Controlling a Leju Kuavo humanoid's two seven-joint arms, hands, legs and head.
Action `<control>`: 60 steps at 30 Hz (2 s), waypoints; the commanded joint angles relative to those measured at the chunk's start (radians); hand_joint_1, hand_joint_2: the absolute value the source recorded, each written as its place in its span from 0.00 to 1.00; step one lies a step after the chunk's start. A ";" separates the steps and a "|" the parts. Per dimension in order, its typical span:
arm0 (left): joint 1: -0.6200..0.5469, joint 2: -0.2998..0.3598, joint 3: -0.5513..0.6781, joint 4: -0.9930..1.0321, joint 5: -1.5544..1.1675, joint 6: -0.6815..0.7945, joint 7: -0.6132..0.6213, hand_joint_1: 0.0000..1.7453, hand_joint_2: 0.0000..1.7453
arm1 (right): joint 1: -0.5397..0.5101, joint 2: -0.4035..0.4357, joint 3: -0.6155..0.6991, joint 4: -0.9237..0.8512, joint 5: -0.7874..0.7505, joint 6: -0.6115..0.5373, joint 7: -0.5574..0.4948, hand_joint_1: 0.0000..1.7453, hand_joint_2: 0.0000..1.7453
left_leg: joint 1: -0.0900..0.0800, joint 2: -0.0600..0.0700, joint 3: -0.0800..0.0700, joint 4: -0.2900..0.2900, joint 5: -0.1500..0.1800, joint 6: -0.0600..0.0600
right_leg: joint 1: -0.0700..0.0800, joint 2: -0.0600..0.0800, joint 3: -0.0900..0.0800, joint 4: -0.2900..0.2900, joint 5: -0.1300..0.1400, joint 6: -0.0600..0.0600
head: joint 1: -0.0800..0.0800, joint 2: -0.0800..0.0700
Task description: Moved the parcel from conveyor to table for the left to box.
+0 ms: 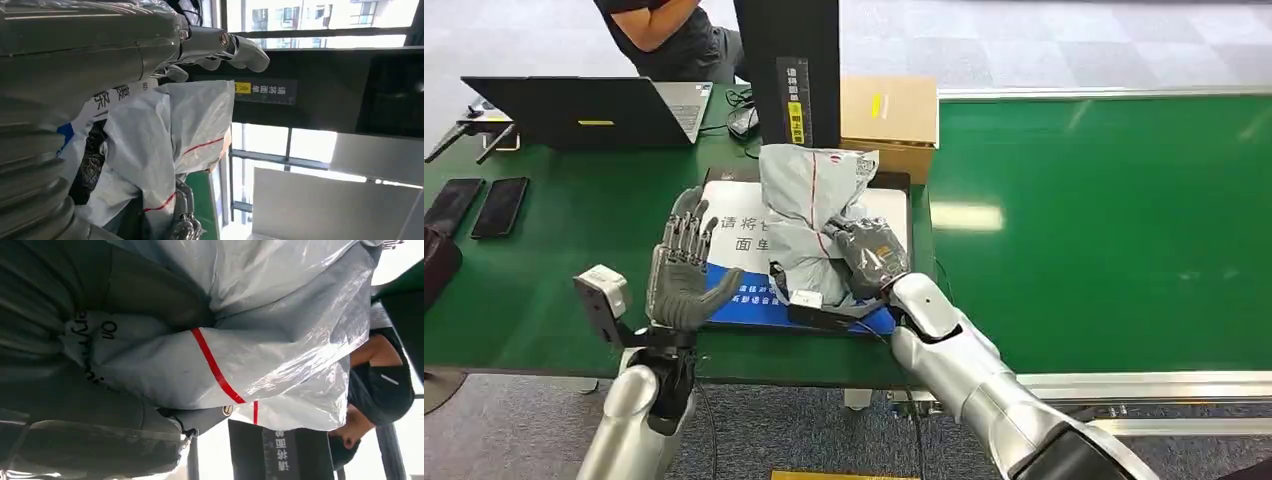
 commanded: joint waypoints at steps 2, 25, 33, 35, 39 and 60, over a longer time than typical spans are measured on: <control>-0.082 0.003 -0.044 0.123 -0.001 -0.007 0.003 0.00 1.00 | -0.050 -0.003 0.011 0.012 0.013 -0.002 0.073 0.09 1.00 | 0.000 -0.003 0.001 -0.001 0.001 -0.001 | 0.000 0.000 0.002 0.000 0.000 -0.001 | 0.000 0.000; -0.074 0.002 -0.042 0.125 0.005 -0.010 0.003 0.00 1.00 | -0.008 -0.017 -0.054 0.006 -0.035 -0.095 0.004 0.00 1.00 | 0.000 -0.002 0.002 -0.001 0.000 -0.001 | 0.000 0.000 0.002 -0.001 0.000 -0.001 | 0.000 0.000; -0.074 0.002 -0.042 0.125 0.005 -0.010 0.003 0.00 1.00 | -0.008 -0.017 -0.054 0.006 -0.035 -0.095 0.004 0.00 1.00 | 0.000 -0.002 0.003 -0.001 0.000 -0.001 | 0.000 0.000 0.003 -0.001 0.000 -0.001 | 0.000 0.000; -0.070 0.003 -0.040 0.124 0.007 -0.007 0.003 0.00 1.00 | 0.026 -0.024 -0.109 -0.083 -0.034 -0.095 -0.029 0.00 1.00 | 0.000 -0.002 0.001 -0.001 0.000 0.000 | 0.000 0.000 0.001 -0.001 0.000 -0.001 | 0.000 0.000; -0.050 0.008 -0.039 0.110 0.011 0.004 0.003 0.00 1.00 | 0.088 -0.024 -0.197 -0.274 -0.233 -0.084 -0.124 0.00 1.00 | 0.000 -0.001 0.002 -0.001 0.000 -0.001 | 0.000 0.002 0.002 -0.001 0.000 -0.001 | 0.000 0.000; 0.060 0.030 0.050 0.065 0.015 -0.029 0.003 0.00 1.00 | 0.538 -0.221 -0.713 -0.959 -0.921 0.397 -0.106 0.00 1.00 | 0.000 -0.006 0.004 -0.003 0.000 -0.001 | 0.000 -0.004 0.006 -0.004 -0.001 -0.001 | 0.000 0.000</control>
